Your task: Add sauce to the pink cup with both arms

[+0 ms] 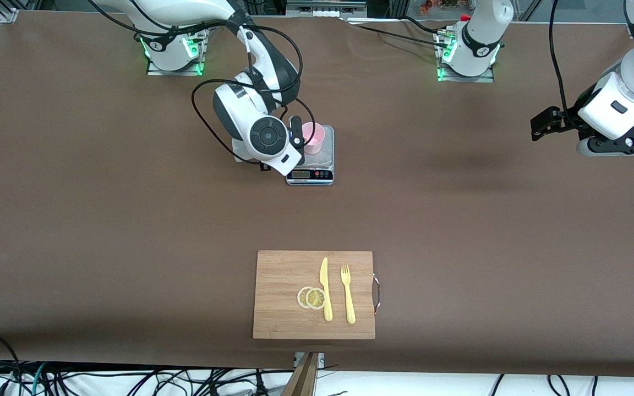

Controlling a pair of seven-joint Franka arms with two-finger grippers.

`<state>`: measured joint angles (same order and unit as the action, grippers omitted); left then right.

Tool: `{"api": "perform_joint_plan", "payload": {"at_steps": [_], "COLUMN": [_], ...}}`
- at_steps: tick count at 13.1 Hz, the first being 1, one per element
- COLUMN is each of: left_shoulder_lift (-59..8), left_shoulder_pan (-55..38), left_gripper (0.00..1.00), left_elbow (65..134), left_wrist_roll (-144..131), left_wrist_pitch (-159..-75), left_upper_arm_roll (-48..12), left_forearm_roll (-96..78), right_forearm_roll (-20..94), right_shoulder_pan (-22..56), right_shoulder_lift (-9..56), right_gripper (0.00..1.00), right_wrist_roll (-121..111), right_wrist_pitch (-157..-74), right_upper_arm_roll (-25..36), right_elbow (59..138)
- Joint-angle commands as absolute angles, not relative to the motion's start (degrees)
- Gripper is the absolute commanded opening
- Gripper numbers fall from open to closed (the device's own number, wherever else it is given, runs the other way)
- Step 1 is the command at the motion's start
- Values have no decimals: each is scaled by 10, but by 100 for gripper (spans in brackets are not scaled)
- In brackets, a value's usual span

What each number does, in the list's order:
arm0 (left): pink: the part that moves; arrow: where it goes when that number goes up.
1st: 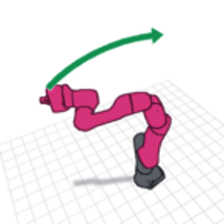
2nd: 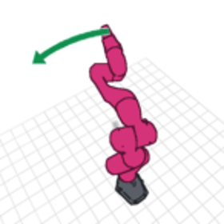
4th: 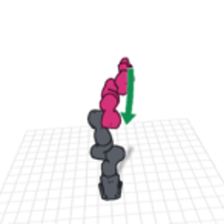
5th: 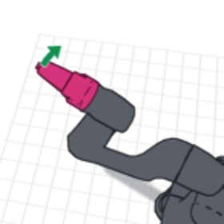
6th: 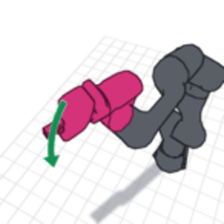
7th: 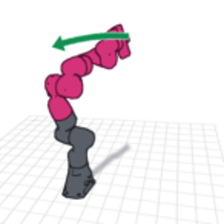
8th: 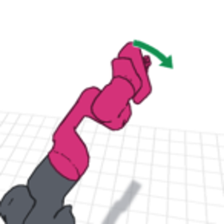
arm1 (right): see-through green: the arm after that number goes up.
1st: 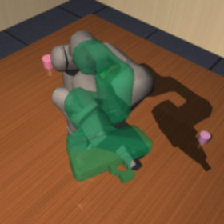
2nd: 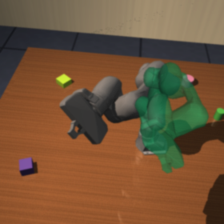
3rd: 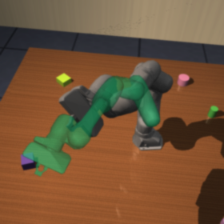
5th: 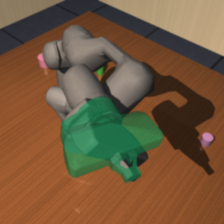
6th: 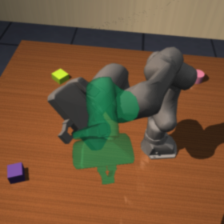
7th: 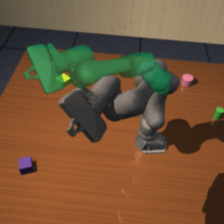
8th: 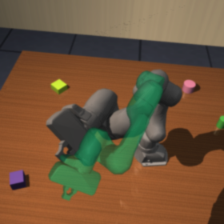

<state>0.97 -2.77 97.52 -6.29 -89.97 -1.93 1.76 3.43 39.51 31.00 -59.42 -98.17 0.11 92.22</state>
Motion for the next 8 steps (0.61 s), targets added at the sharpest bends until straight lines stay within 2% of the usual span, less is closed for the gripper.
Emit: {"api": "perform_joint_plan", "payload": {"at_steps": [1,8], "left_shoulder_lift": [12,12], "left_shoulder_pan": [-23,-23], "left_gripper": [100,100], "left_elbow": [976,976], "left_wrist_roll": [-47,-47], "left_wrist_pitch": [-895,-895], "left_upper_arm_roll": [-18,-18], "left_forearm_roll": [8,8], "right_forearm_roll": [22,3], "right_shoulder_pan": [405,416], "right_shoulder_lift": [287,286], "right_gripper": [0,0], "right_wrist_roll": [-580,-563], "right_wrist_pitch": [-967,-952], "right_upper_arm_roll": [4,4], "right_elbow": [935,927]}}
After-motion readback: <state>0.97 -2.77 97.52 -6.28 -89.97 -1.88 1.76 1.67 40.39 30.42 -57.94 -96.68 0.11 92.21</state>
